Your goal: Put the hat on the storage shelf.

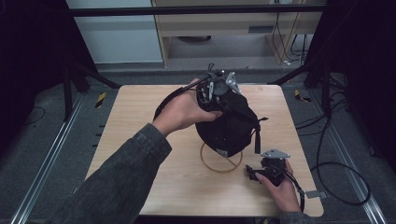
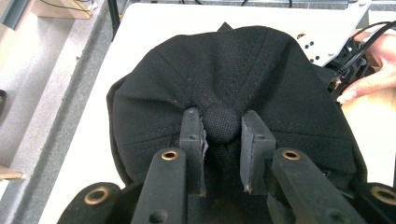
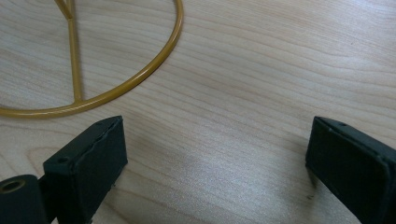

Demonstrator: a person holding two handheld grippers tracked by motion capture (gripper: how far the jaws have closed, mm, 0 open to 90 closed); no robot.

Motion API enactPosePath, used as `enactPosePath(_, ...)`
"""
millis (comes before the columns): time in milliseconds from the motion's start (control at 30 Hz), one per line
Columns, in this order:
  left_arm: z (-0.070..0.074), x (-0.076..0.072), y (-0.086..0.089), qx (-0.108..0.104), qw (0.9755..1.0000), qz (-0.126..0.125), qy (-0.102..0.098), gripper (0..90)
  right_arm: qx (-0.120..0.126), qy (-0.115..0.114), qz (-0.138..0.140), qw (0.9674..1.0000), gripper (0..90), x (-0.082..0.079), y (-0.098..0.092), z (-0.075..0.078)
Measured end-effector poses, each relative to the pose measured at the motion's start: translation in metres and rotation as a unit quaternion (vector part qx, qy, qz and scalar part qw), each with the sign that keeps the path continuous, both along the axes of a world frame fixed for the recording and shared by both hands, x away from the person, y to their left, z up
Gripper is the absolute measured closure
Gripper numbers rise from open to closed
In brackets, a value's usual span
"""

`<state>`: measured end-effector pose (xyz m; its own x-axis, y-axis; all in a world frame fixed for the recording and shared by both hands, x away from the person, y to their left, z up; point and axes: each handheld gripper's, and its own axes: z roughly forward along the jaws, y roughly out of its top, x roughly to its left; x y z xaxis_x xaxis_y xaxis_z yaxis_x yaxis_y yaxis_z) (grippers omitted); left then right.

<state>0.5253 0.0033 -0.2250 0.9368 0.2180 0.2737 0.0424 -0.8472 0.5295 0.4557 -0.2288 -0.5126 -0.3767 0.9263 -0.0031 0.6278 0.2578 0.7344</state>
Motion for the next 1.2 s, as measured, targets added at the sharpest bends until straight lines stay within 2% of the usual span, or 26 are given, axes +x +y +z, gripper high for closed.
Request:
enactPosePath(200, -0.006, 0.0, -0.002, 0.007, 1.0, 0.0, 0.0, 73.3, 0.0, 0.0, 0.0, 1.0, 5.4, 0.0, 0.0, 0.0)
enactPosePath(467, -0.009, 0.0, -0.001, 0.005, 1.0, 0.002, -0.002, 72.7, 0.0, 0.0, 0.0, 1.0, 5.4, 0.0, 0.0, 0.0)
enactPosePath(933, -0.013, -0.004, 0.007, 0.001, 1.0, 0.003, -0.009, 65.7, 0.0, 0.001, 0.0, 1.0, 5.4, 0.0, 0.0, 0.0)
enactPosePath(1067, -0.013, -0.006, 0.01, -0.006, 0.9999, 0.005, -0.014, 64.1, 0.001, 0.001, 0.0, 1.0, 5.4, 0.0, 0.0, 0.0)
enactPosePath(1200, -0.009, -0.008, 0.013, -0.021, 0.9996, 0.006, -0.019, 57.9, 0.001, 0.001, 0.0, 1.0, 5.4, 0.0, 0.0, 0.0)
